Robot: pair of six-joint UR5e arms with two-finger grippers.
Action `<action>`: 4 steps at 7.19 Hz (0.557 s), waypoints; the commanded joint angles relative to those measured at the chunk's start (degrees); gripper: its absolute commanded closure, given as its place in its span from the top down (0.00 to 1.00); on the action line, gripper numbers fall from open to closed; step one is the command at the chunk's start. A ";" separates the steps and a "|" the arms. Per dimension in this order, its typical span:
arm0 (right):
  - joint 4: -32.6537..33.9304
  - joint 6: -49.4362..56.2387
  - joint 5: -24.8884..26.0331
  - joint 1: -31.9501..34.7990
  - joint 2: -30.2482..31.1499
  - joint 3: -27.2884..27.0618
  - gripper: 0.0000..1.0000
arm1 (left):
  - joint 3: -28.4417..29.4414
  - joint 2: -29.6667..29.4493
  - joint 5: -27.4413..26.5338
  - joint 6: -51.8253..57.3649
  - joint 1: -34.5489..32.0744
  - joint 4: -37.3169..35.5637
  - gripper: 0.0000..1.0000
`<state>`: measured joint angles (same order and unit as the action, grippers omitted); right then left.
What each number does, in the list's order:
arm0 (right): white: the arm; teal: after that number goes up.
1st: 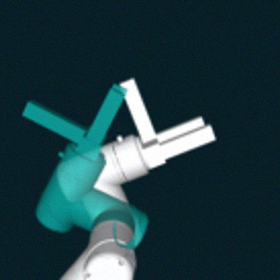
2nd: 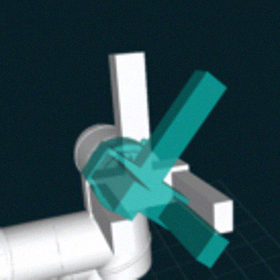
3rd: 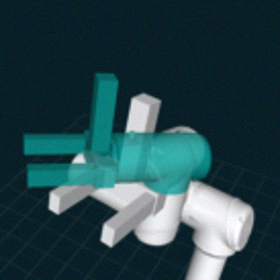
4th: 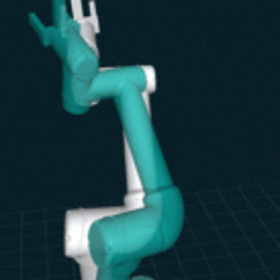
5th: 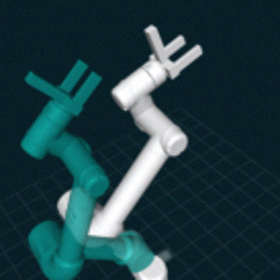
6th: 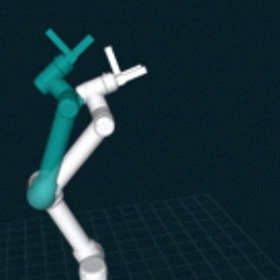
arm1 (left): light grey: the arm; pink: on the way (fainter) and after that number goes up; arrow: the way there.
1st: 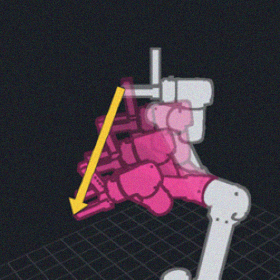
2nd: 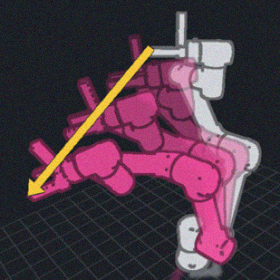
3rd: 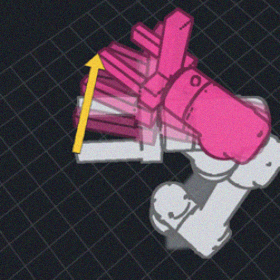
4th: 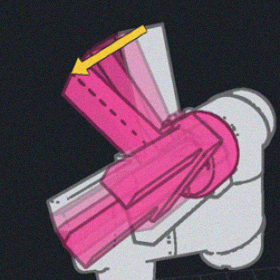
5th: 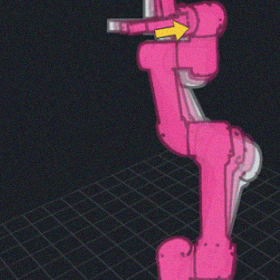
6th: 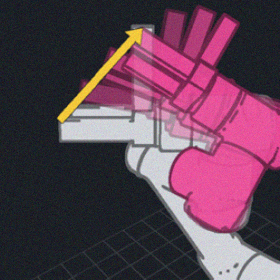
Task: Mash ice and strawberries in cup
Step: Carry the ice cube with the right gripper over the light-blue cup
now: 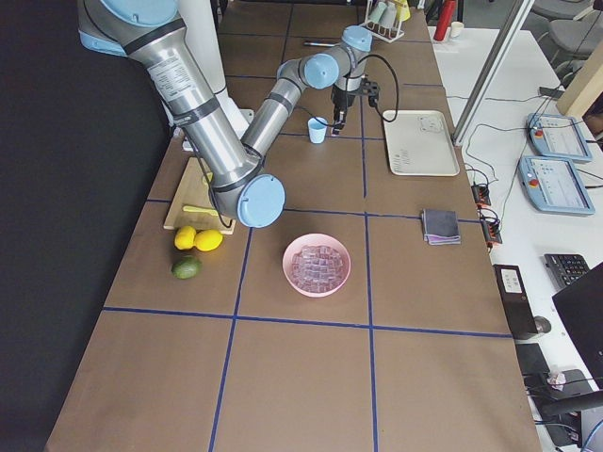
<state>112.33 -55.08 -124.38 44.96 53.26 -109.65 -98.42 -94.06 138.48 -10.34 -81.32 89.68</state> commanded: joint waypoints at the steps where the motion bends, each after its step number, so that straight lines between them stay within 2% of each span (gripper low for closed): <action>1: -3.17 -14.14 8.78 -11.34 -9.62 7.83 0.00 | -0.11 -0.16 -0.67 -0.91 1.33 0.06 1.00; 2: -4.04 -15.65 10.98 -14.08 -11.49 10.31 0.00 | -0.11 -0.16 -0.67 -2.04 2.38 0.06 1.00; 4: -8.26 -17.51 12.32 -15.86 -12.73 15.06 0.01 | -0.81 -0.16 -0.76 -2.40 2.65 0.06 1.00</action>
<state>106.15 -71.47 -113.00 30.33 41.61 -97.50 -98.92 -94.21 137.80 -12.45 -78.89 89.73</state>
